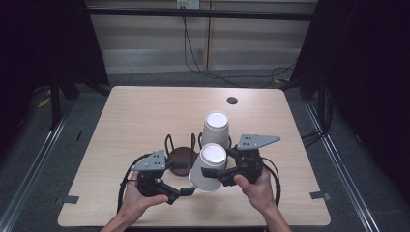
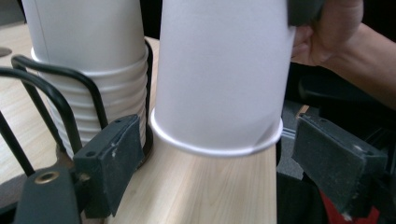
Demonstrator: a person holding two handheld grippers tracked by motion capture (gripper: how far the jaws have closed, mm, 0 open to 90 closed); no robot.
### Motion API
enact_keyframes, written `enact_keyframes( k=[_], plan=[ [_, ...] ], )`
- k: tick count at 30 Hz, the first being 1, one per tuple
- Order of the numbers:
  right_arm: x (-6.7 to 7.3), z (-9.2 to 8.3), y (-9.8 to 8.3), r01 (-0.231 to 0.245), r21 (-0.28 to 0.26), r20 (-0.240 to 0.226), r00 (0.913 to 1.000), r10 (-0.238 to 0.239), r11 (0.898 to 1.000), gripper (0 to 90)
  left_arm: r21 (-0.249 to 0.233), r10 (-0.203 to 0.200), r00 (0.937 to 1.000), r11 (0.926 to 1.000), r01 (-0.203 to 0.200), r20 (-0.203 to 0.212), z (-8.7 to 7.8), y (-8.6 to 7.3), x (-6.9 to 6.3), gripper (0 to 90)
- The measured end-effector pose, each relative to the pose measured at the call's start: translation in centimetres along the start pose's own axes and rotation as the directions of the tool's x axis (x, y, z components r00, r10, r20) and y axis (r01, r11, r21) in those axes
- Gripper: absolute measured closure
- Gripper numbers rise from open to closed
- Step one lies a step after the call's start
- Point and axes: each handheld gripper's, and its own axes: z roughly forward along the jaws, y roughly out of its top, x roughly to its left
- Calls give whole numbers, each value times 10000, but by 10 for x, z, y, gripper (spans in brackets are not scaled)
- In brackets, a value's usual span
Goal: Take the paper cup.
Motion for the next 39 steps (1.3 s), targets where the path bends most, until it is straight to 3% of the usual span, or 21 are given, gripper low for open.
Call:
enact_keyframes(
  k=[16, 23, 31, 34, 39],
  plan=[
    [-3, 28, -15, -451, 156, -659, 9968, 460, 9989, 232, 46, -298, 9996, 9995, 298, 14, 4, -12, 3, 157],
    [-1, 31, -12, -350, 181, -779, 9963, 363, 9992, 233, -30, -451, 9989, 9990, 451, 147, 7, -13, 3, 139],
    [4, 35, -10, -277, 192, -897, 9955, 293, 9994, 233, 174, -325, 9993, 9993, 323, 156, 15, -14, 1, 102],
    [4, 37, -10, -291, 152, -951, 9950, 304, 9995, 233, 142, -482, 9985, 9988, 479, 258, 17, -14, 2, 95],
    [4, 39, -9, -299, 141, -975, 9947, 311, 9995, 233, 227, -512, 9987, 9984, 511, 54, 24, -14, 1, 100]
  ],
)
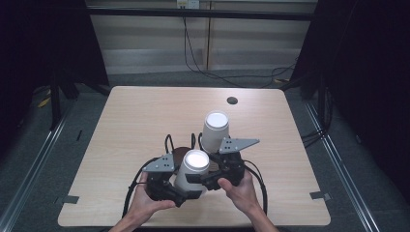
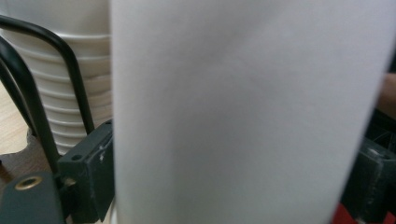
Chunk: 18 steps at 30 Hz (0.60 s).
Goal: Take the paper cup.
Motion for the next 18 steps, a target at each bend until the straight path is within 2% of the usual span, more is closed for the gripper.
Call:
enact_keyframes(
  k=[3, 5, 9, 15, 18],
  plan=[
    [1, 0, 0, 14, 4, -13, 10000, -14, 10000, 233, 15, 339, 9993, 9994, -339, -142, 1, -1, -2, 103],
    [2, -1, 0, 44, -12, 36, 10000, -44, 10000, 233, -93, 316, 9993, 9995, -318, -207, 1, -1, -3, 109],
    [1, -1, -1, -22, -18, -38, 10000, 22, 10000, 231, 72, 481, 9988, 9988, -480, -100, 0, 1, -2, 139],
    [-4, -1, -2, -257, -63, -346, 9991, 255, 9996, 219, 393, 201, 9997, 9990, -206, 117, -3, 3, -1, 174],
    [-6, -1, -3, -347, -210, -271, 9991, 341, 9992, 179, 483, 105, 9995, 9988, -119, 303, -4, 3, 2, 188]
  ],
)
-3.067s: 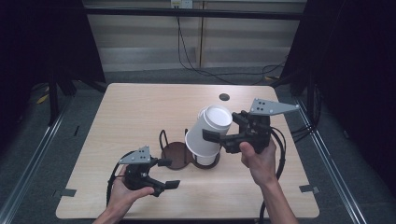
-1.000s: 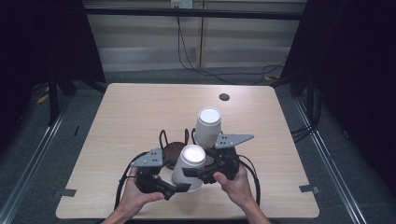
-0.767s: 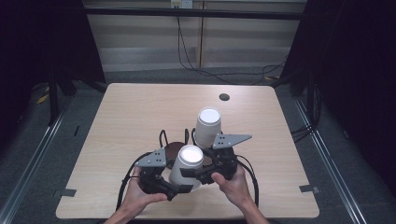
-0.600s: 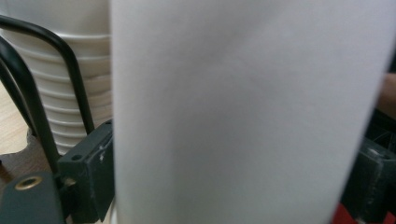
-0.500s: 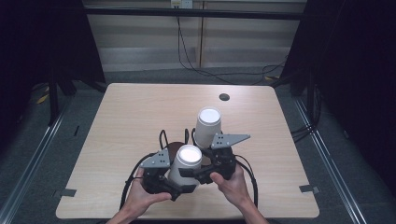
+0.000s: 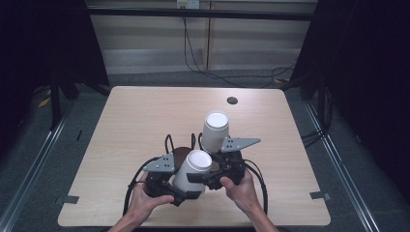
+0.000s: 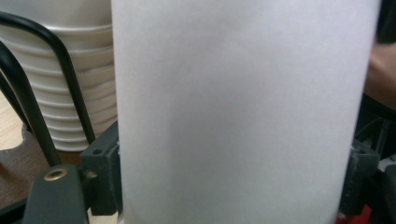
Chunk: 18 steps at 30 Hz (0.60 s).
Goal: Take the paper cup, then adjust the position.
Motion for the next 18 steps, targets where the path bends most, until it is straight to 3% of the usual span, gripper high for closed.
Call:
enact_keyframes(
  k=[7, 12, 15, 18],
  plan=[
    [-3, 2, -5, -192, 272, -39, 9998, 193, 9994, 142, 427, 226, 9997, 9988, -225, -18, -4, 1, 1, 194],
    [-4, -6, -5, -184, 136, 89, 9998, 183, 9997, 144, 542, -61, 10000, 9985, 59, 32, -9, 0, 6, 193],
    [-6, -12, -9, -285, 45, 253, 9993, 284, 9996, 142, 894, -241, 9997, 9957, 244, -43, -14, -1, 5, 192],
    [-5, -16, -12, -241, 47, 345, 9991, 239, 9997, 146, 1246, -112, 9997, 9921, 140, -233, -18, -1, 3, 192]
  ],
)
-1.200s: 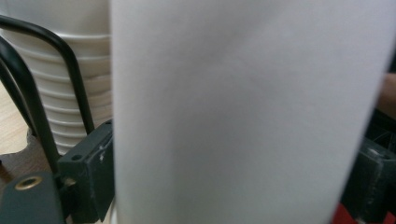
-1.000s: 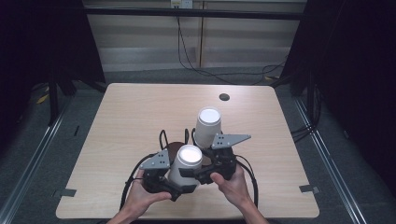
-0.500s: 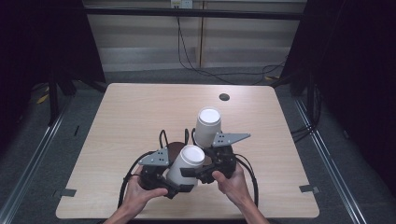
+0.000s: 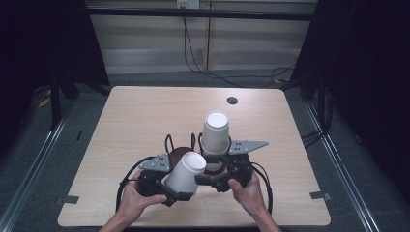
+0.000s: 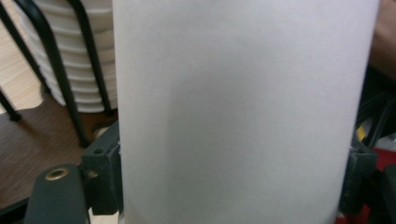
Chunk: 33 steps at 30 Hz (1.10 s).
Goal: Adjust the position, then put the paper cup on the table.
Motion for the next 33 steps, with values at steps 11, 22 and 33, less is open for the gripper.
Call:
enact_keyframes(
  k=[11, 22, 33],
  plan=[
    [-3, -9, -2, 107, 346, 190, 9998, -114, 9993, 145, 990, 77, 9990, 9951, -34, -437, -2, -1, 4, 180],
    [-6, -9, -4, 494, 1412, 195, 9984, -527, 9888, 142, 1771, 345, 9953, 9840, -179, -909, -4, 2, 9, 180],
    [-6, -6, -6, 932, 2107, 756, 9909, -1113, 9731, 159, 2395, 431, 9937, 9707, -172, -1033, -2, 7, 12, 182]
  ],
)
